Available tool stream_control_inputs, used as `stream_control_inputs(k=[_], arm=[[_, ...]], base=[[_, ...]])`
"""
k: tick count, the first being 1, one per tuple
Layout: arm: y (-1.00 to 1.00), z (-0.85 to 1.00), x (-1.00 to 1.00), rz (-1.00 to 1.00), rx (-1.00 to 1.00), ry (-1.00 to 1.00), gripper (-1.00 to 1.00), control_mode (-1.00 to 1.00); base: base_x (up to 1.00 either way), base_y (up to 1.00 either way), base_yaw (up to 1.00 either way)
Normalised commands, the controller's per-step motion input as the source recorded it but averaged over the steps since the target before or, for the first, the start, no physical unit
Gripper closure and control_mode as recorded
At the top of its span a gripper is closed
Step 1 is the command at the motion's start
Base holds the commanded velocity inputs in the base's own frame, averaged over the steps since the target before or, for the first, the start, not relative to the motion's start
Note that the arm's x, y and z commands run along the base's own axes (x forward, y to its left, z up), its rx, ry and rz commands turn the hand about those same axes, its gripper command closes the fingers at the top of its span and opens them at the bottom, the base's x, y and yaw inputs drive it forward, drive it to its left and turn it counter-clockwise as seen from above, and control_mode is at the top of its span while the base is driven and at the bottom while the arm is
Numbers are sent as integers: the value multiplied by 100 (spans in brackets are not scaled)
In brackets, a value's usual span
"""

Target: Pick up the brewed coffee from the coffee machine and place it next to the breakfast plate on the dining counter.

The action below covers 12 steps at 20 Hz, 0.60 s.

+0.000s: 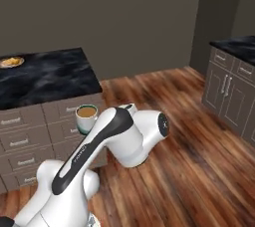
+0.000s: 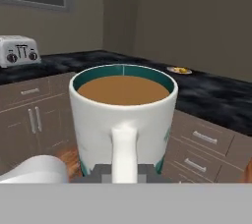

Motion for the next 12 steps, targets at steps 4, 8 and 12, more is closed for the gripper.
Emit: stream_control_inputs(k=[4,8,12], arm=[[0,0,0,0,0,0,100,100],[0,0,0,0,0,0,100,100],[0,0,0,0,0,0,100,100]], base=[[100,-18,-31],[100,-33,-22],[100,-38,-5]])
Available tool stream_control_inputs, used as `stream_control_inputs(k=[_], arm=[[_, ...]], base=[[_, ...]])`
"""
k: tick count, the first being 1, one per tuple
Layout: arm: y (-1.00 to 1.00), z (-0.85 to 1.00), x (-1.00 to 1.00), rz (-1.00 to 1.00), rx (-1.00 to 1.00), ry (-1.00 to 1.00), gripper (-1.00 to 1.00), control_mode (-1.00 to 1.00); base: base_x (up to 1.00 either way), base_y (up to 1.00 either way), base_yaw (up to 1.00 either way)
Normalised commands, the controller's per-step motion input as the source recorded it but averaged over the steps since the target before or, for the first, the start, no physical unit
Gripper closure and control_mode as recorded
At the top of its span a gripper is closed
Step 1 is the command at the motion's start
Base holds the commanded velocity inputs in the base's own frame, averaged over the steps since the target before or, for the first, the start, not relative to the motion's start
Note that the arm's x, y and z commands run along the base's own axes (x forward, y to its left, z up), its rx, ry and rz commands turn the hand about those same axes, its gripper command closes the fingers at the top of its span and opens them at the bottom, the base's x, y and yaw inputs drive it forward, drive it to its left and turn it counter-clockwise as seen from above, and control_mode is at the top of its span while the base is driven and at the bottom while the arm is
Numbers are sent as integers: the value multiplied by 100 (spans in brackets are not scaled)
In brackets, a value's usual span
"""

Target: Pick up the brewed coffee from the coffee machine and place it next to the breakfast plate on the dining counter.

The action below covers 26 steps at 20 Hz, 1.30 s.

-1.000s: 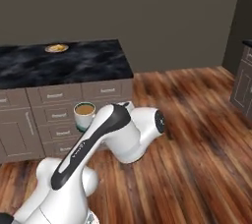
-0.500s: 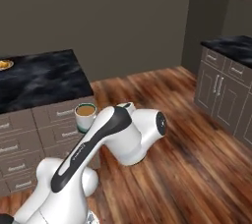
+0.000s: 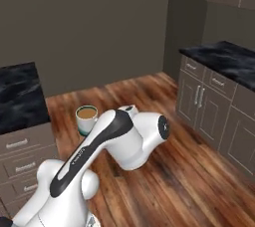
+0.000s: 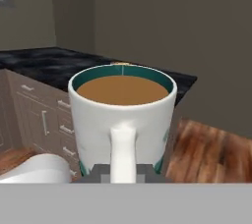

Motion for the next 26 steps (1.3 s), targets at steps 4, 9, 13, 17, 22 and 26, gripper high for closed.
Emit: stream_control_inputs(k=[4,9,13,17,22,26], arm=[[0,0,0,0,0,0,100,100],[0,0,0,0,0,0,100,100],[0,0,0,0,0,0,100,100],[0,0,0,0,0,0,100,100],[0,0,0,0,0,0,100,100],[0,0,0,0,0,0,100,100]], base=[[100,-45,14],[100,-37,40],[100,-8,50],[100,0,49],[100,0,46],[100,-4,44]])
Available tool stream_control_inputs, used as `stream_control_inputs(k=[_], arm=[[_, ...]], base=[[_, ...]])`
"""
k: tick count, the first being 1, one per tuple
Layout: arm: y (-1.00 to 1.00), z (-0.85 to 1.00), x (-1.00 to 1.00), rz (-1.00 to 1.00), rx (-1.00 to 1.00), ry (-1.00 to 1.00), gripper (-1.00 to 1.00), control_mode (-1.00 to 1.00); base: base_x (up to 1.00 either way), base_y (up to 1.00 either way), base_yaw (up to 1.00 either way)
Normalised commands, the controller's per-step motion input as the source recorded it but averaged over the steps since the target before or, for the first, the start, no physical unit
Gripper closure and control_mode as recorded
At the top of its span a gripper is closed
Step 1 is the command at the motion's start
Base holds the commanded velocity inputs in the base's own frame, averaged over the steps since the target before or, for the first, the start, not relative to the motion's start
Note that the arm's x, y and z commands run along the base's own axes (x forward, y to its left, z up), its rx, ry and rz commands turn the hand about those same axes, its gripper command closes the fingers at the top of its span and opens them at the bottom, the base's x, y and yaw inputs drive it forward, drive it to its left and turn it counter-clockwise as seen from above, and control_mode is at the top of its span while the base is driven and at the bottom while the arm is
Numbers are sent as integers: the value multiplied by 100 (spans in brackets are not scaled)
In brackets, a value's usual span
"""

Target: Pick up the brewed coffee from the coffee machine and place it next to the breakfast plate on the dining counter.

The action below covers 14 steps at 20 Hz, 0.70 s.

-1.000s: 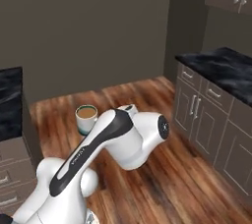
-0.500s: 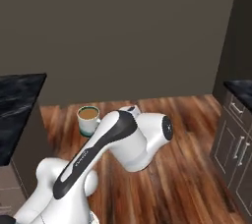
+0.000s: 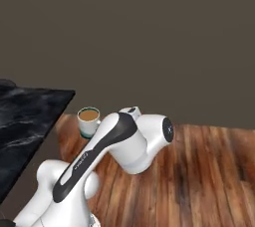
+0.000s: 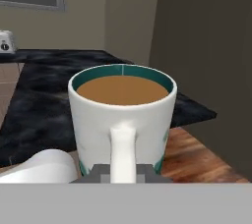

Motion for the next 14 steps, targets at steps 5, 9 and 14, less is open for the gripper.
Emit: stream_control_inputs(k=[5,9,14], arm=[[0,0,0,0,0,0,100,100],[0,0,0,0,0,0,100,100],[0,0,0,0,0,0,100,100]], base=[[100,-29,45],[100,-42,45],[100,-55,46]])
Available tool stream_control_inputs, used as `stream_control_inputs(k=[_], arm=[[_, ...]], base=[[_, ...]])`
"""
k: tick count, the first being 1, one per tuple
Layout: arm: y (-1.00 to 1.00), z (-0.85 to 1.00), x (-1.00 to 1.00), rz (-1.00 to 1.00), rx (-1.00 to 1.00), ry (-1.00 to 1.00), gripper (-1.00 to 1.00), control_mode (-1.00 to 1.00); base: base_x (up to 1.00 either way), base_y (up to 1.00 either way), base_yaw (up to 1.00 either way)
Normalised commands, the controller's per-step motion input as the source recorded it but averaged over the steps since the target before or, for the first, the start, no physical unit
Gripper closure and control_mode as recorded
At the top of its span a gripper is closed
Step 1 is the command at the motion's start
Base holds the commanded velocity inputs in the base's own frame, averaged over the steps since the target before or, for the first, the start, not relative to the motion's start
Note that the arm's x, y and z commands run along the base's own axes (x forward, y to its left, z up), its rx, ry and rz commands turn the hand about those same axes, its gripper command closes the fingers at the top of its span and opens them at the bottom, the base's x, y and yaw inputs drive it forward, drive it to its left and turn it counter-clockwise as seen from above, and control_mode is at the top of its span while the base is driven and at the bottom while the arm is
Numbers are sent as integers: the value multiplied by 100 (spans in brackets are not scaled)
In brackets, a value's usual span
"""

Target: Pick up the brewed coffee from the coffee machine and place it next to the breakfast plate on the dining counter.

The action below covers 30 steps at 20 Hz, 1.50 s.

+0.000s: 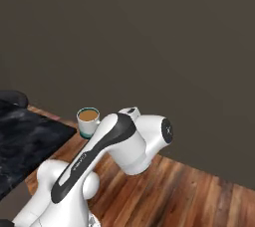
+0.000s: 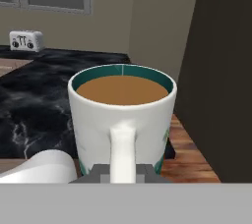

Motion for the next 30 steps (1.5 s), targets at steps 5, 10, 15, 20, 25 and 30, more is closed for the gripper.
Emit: stream_control_inputs(k=[5,10,15,20,25,30], arm=[[0,0,0,0,0,0,100,100],[0,0,0,0,0,0,100,100],[0,0,0,0,0,0,100,100],[0,0,0,0,0,0,100,100],[0,0,0,0,0,0,100,100],[0,0,0,0,0,0,100,100]], base=[[100,-68,48],[100,-70,49],[98,-61,54],[99,-42,61],[100,-20,65],[100,-6,66]])
